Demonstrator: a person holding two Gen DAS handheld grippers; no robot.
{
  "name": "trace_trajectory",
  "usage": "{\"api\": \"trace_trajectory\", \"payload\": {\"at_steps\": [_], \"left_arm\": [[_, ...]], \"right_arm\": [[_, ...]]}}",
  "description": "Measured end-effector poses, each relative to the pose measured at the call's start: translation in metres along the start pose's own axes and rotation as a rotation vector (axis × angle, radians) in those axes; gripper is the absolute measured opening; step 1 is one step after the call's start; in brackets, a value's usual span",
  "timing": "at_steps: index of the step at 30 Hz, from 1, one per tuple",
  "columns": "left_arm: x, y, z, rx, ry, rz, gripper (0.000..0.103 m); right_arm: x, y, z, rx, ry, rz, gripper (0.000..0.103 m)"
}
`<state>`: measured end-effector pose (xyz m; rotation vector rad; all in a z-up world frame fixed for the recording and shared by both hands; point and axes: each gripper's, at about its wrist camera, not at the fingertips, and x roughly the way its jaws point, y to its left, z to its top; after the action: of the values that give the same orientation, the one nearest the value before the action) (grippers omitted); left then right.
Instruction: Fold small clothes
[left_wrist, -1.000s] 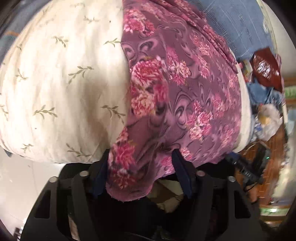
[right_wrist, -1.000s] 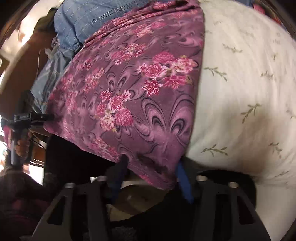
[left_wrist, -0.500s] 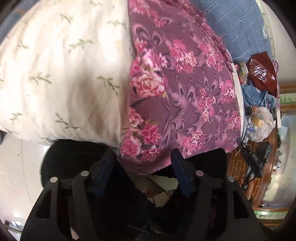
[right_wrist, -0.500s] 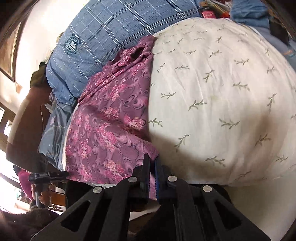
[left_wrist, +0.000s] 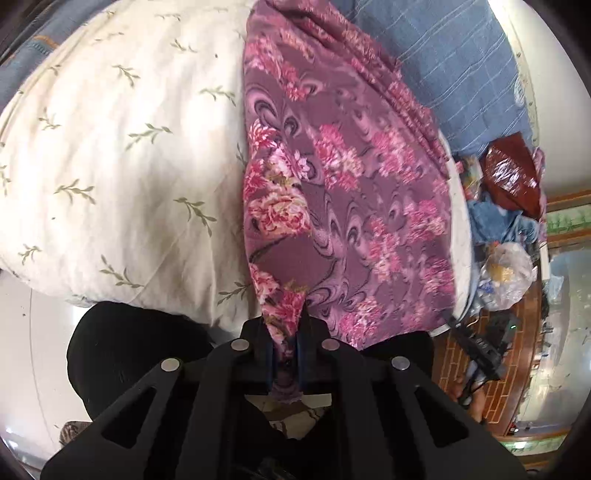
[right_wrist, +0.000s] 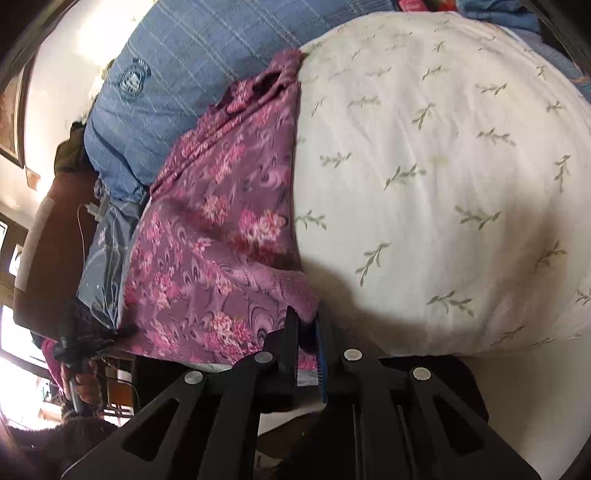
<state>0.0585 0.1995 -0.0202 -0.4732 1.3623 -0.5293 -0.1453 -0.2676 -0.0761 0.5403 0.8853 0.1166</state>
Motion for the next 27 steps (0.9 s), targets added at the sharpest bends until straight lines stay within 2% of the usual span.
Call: {"api": "trace_trajectory", "payload": {"at_steps": [1, 2, 5, 7, 8, 13, 17, 22, 27], "left_arm": [[-0.003, -0.001, 0.000, -0.005, -0.010, -0.003, 0.006], [-0.006, -0.006, -0.002, -0.010, -0.021, 0.003, 0.006], [-0.027, -0.010, -0.007, -0.017, -0.077, 0.002, 0.006], [-0.033, -0.008, -0.006, -0.033, -0.092, 0.004, 0.006], [-0.036, -0.006, -0.006, -0.049, -0.096, 0.001, 0.006], [-0.039, -0.002, 0.004, -0.088, -0.093, -0.053, 0.006], [-0.052, -0.011, 0.023, -0.079, -0.131, -0.099, 0.006], [-0.063, -0.013, 0.073, -0.110, -0.199, -0.158, 0.006], [-0.052, -0.012, 0.138, -0.146, -0.248, -0.160, 0.006]], "right_arm": [[0.002, 0.004, -0.002, -0.032, 0.010, -0.004, 0.005], [0.002, 0.012, -0.006, -0.089, 0.015, -0.012, 0.005], [-0.004, 0.040, -0.020, -0.197, 0.079, 0.070, 0.004], [-0.008, 0.061, -0.032, -0.297, 0.108, 0.041, 0.004], [-0.009, 0.064, -0.033, -0.303, 0.112, 0.041, 0.004], [-0.011, 0.055, -0.011, -0.190, 0.079, 0.142, 0.004], [-0.017, 0.063, 0.017, -0.140, 0.014, 0.239, 0.004], [-0.018, 0.055, 0.074, 0.006, -0.117, 0.363, 0.004], [0.000, 0.043, 0.135, 0.094, -0.195, 0.369, 0.004]]}}
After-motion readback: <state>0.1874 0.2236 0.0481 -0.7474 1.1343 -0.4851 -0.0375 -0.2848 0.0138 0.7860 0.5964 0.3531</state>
